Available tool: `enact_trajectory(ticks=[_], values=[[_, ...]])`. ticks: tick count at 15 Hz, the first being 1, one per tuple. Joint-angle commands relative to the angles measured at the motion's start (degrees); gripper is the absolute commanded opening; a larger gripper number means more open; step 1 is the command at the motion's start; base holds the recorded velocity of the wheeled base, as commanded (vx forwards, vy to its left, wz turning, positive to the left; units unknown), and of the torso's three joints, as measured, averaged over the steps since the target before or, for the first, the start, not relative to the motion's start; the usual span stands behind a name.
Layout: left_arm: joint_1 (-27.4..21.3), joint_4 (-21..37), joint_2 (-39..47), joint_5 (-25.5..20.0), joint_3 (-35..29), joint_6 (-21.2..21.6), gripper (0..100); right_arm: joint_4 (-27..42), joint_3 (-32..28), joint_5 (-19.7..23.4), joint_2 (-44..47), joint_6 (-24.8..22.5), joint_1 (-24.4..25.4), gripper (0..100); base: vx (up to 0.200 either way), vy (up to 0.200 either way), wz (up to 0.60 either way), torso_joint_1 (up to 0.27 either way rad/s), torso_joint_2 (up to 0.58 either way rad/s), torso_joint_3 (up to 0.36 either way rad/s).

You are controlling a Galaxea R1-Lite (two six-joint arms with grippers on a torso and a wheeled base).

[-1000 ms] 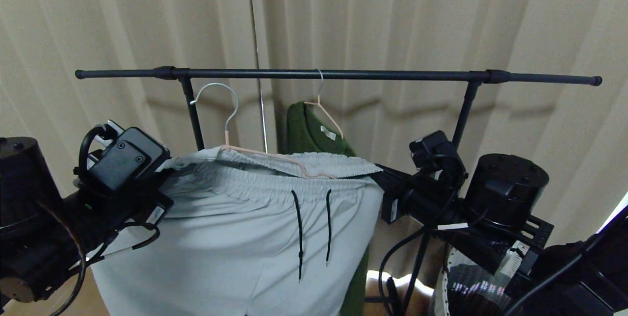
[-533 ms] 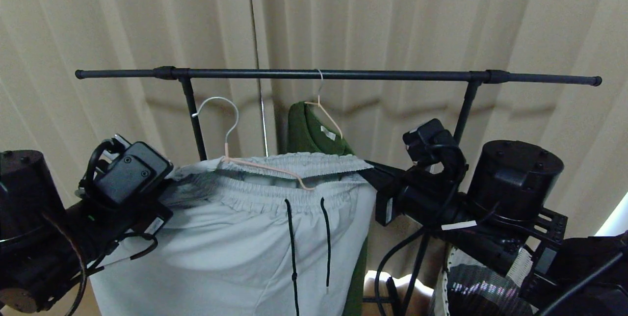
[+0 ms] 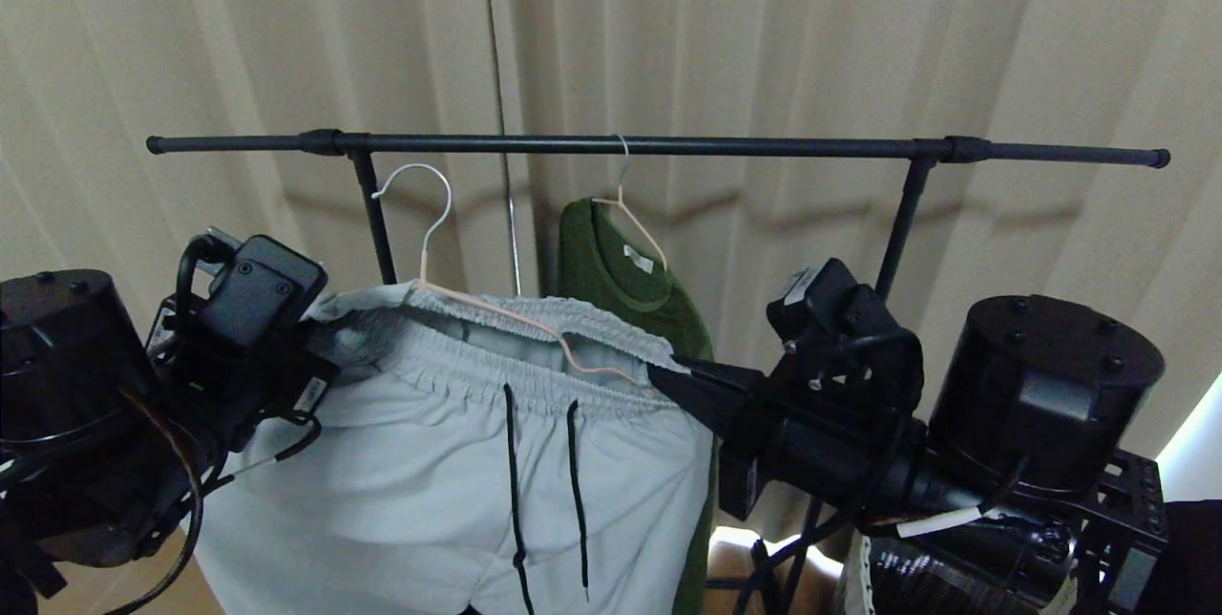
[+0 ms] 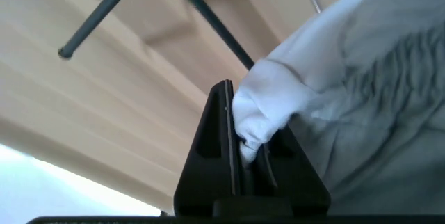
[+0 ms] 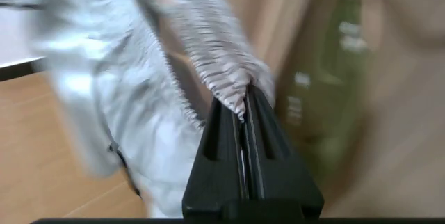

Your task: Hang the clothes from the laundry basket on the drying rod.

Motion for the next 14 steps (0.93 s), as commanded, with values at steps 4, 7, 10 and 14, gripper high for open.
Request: enact_trajectory(ticks=[4,7,10,14], values=[[-0.82,0.00,1.24,-0.09,-0.99,-2.26,0,2.77,-0.93,1.97,0.64,-0.45,4.44,0,0.000,0.000,0.00,0.000,0.00,0.000],[-3.10,0.00,1.07,1.05,-0.99,-5.43,0,2.77,-1.29,1.88,1.61,-0.54,4.53,0,0.000,0.000,0.00,0.000,0.00,0.000],[-2.93,-0.62,1.16,1.58,-1.52,-5.60,0,2.86,-0.14,1.62,0.99,-0.89,4.53,0,0.000,0.000,0.00,0.000,0.00,0.000],[-2.84,-1.76,1.24,1.49,-2.22,-5.69,0,2.15,2.23,1.44,-0.24,-2.39,4.27,100,0.000,0.000,0.00,0.000,0.00,0.000]])
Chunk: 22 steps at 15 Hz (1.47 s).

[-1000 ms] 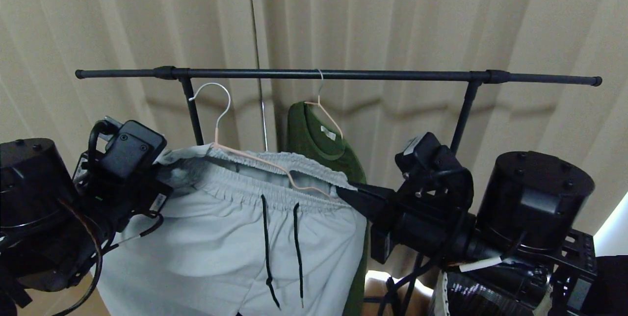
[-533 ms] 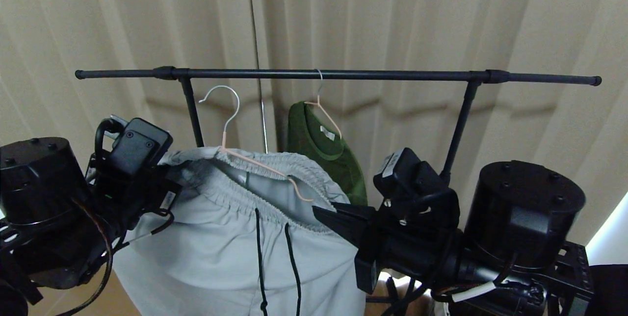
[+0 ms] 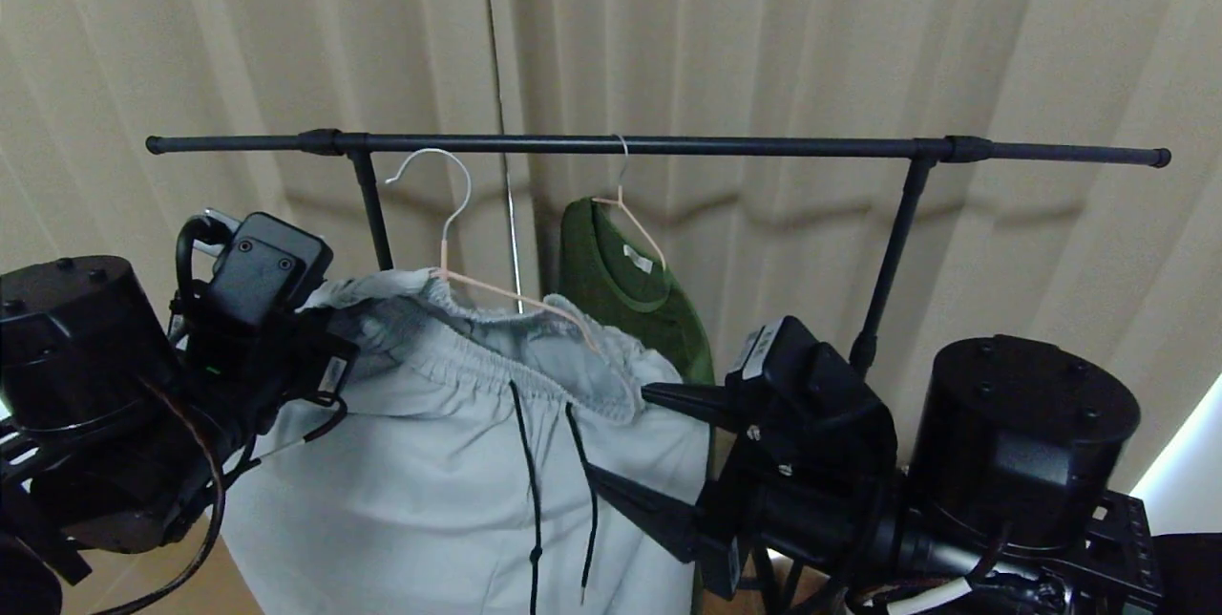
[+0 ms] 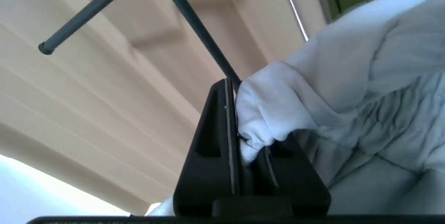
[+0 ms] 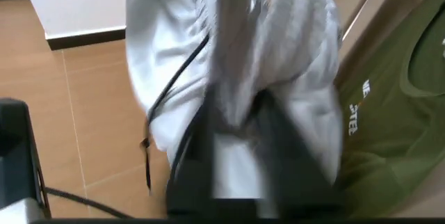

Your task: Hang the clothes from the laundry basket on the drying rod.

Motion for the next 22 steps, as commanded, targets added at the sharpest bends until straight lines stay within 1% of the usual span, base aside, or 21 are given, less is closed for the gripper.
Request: enact_trajectory(ticks=[1,2,3,5,7,8,10,12,15,21,22], values=[[-0.13,-0.14,0.06,-0.10,0.13,0.05,0,-0.41,1.25,-0.07,-0.93,-1.13,-0.46,100,0.000,0.000,0.00,0.000,0.00,0.000],[-0.30,-0.14,-0.03,-0.10,0.75,0.14,0,-0.50,1.17,-0.16,-1.28,-2.98,-1.86,100,0.000,0.000,0.00,0.000,0.00,0.000],[-0.74,-0.14,-0.29,-0.10,1.45,0.23,0,-0.68,0.20,-0.07,-1.37,-6.76,-4.24,100,0.000,0.000,0.00,0.000,0.00,0.000],[-2.32,-0.14,-0.38,-0.10,1.54,0.05,0,-3.23,-2.35,0.20,-0.05,-12.47,-7.66,100,0.000,0.000,0.00,0.000,0.00,0.000],[-4.52,-0.14,-0.64,0.08,1.54,-0.21,0,-3.49,-3.67,-0.24,1.97,-12.74,-7.75,100,0.000,0.000,0.00,0.000,0.00,0.000],[-6.01,-0.14,-0.91,0.26,1.54,-1.09,0,-3.58,-4.28,-0.24,2.94,-12.74,-7.75,100,0.000,0.000,0.00,0.000,0.00,0.000],[-7.77,-0.14,-1.96,2.36,1.89,-2.23,0,-3.58,-6.04,-2.35,5.13,-12.74,-7.58,100,0.000,0.000,0.00,0.000,0.00,0.000],[-9.27,-0.05,-3.10,2.54,2.77,-3.29,0,-3.58,-7.27,-3.41,6.36,-12.74,-7.58,100,0.000,0.000,0.00,0.000,0.00,0.000],[-13.40,-0.05,-3.63,2.54,3.03,-6.89,0,-3.40,-9.56,-4.11,7.86,-12.82,-7.66,100,0.000,0.000,0.00,0.000,0.00,0.000],[-16.12,-0.14,-5.04,2.10,3.47,-7.51,0,-3.23,-11.23,-5.08,9.09,-12.82,-8.02,100,0.000,0.000,0.00,0.000,0.00,0.000],[-17.35,-0.14,-5.65,2.01,3.65,-7.59,0,-3.23,-11.31,-5.08,9.26,-12.82,-7.93,100,0.000,0.000,0.00,0.000,0.00,0.000]])
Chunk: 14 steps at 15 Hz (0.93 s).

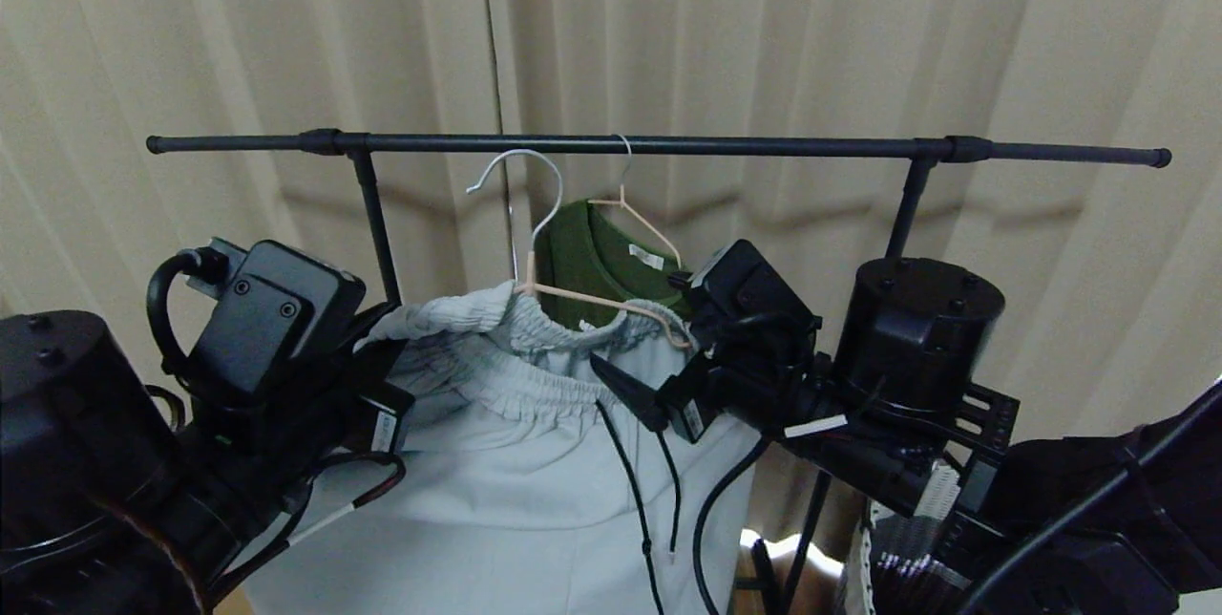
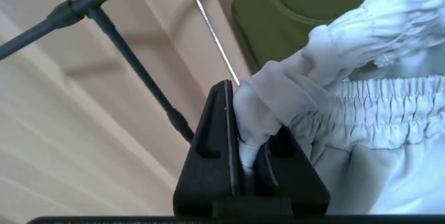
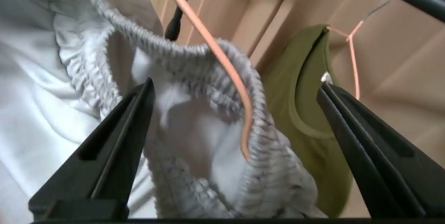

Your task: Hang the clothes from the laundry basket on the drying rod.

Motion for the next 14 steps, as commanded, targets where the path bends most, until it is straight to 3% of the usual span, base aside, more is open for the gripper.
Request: enact_trajectory(ticks=[1,7,8,10,14], values=[[-1.77,-0.03,-0.94,-0.39,0.44,-0.36,0,-0.02,-0.39,0.01,0.80,-0.01,0.12,100,0.000,0.000,0.00,0.000,0.00,0.000],[-2.74,-0.38,-2.35,-4.17,0.96,-0.54,0,-0.11,-0.39,0.01,1.59,-0.01,0.21,100,0.000,0.000,0.00,0.000,0.00,0.000],[-2.82,-1.61,-2.43,-4.78,1.23,-0.54,0,-0.20,-0.30,0.01,1.50,-0.01,0.21,0,0.000,0.000,0.00,0.000,0.00,0.000],[-2.74,-2.93,-2.43,-7.24,2.20,-0.28,0,-0.37,-0.21,0.01,1.24,-0.01,0.21,0,0.000,0.000,0.00,0.000,0.00,0.000],[-2.74,-2.93,-2.52,-7.24,2.46,-0.19,0,-0.37,-0.30,-0.08,1.15,0.08,0.12,0,0.000,0.000,0.00,0.000,0.00,0.000]])
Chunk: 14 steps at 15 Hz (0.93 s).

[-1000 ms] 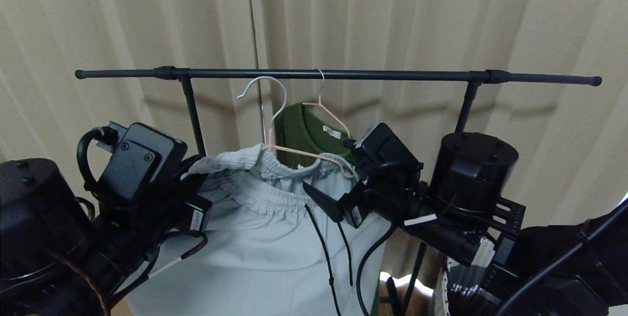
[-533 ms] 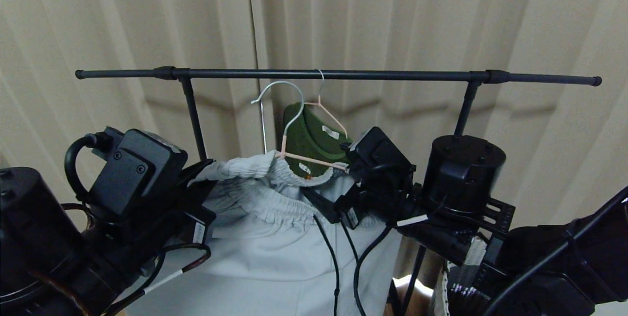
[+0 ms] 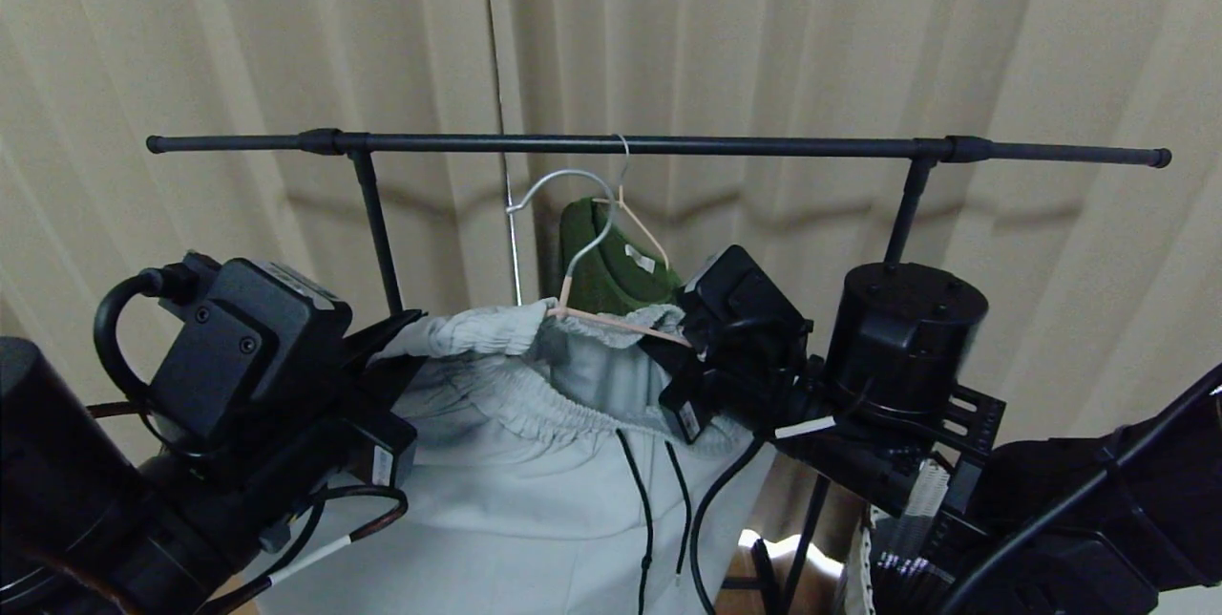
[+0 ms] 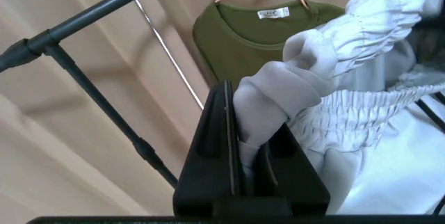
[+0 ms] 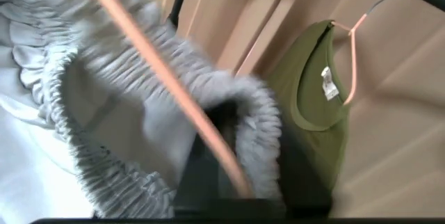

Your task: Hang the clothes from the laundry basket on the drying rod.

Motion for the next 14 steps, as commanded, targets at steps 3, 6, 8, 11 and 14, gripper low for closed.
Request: enact_trajectory(ticks=[3,6,8,11,14], values=[[0.06,-0.11,-0.11,0.01,0.13,-0.03,0,-0.07,-0.15,-0.55,-0.04,0.02,-0.02,0,0.000,0.000,0.00,0.000,0.00,0.000],[0.06,-0.11,0.16,0.01,0.66,0.06,0,-0.16,0.02,-0.81,-0.48,0.10,-0.02,0,0.000,0.000,0.00,0.000,0.00,0.000],[0.06,-0.11,0.07,0.01,0.92,-0.03,0,-0.16,0.37,-0.81,-1.18,0.10,-0.02,0,0.000,0.000,0.00,0.000,0.00,0.000],[-0.03,-0.11,-0.55,-0.08,0.92,-0.82,100,0.72,1.16,-3.89,-3.12,0.02,-0.81,0,0.000,0.000,0.00,0.000,0.00,0.000],[-0.03,0.33,-4.85,-2.36,1.36,-3.81,100,1.07,3.19,-7.40,-4.52,0.02,-4.32,0,0.000,0.000,0.00,0.000,0.00,0.000]])
